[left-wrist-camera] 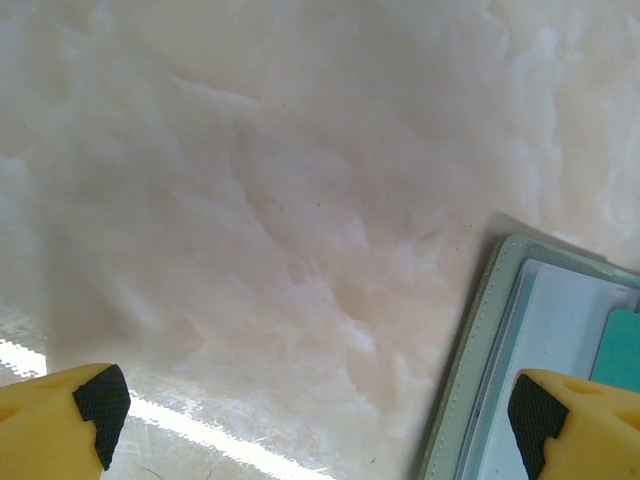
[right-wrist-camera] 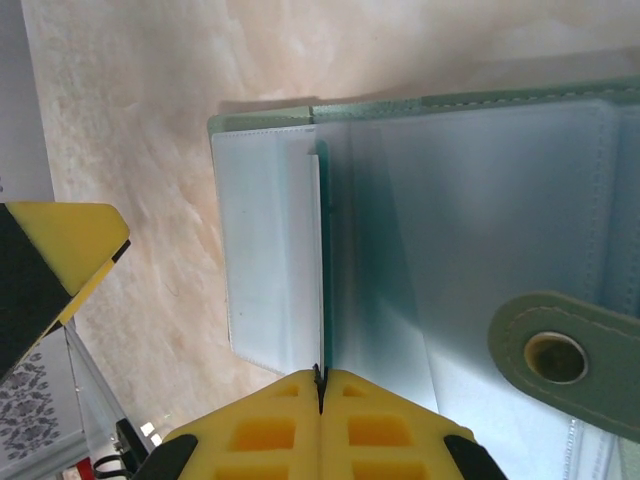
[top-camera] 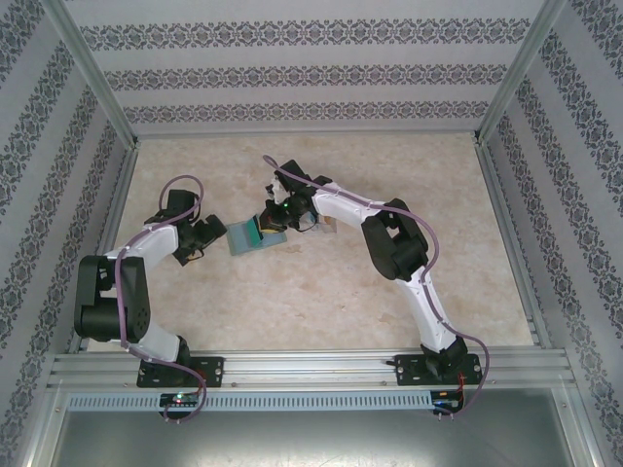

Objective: Put the credit cards into the card holder

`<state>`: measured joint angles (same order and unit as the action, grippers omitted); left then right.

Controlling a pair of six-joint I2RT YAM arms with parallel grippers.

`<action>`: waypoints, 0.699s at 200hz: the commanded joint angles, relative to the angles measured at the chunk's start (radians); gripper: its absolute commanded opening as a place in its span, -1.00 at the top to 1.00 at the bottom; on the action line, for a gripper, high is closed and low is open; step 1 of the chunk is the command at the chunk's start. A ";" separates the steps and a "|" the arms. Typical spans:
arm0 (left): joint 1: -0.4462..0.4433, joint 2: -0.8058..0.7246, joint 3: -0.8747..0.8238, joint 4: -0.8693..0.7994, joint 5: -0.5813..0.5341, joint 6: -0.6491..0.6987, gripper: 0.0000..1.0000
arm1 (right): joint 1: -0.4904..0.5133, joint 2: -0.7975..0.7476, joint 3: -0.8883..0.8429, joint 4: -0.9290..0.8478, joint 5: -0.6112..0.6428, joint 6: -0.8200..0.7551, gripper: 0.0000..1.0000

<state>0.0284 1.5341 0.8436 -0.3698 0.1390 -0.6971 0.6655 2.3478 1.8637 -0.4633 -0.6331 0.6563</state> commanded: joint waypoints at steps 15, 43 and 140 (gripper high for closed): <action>0.013 -0.009 -0.010 -0.003 0.013 -0.005 -0.99 | -0.019 -0.037 0.002 -0.035 0.006 -0.035 1.00; 0.011 0.003 -0.001 -0.008 0.028 0.008 -0.99 | -0.037 -0.050 0.002 -0.044 0.005 -0.049 1.00; 0.012 0.038 0.011 0.011 0.078 0.020 -0.99 | -0.019 -0.014 -0.007 0.011 -0.040 -0.026 1.00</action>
<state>0.0284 1.5501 0.8436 -0.3691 0.1970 -0.6926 0.6308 2.3409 1.8626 -0.4759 -0.6430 0.6254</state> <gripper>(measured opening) 0.994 0.041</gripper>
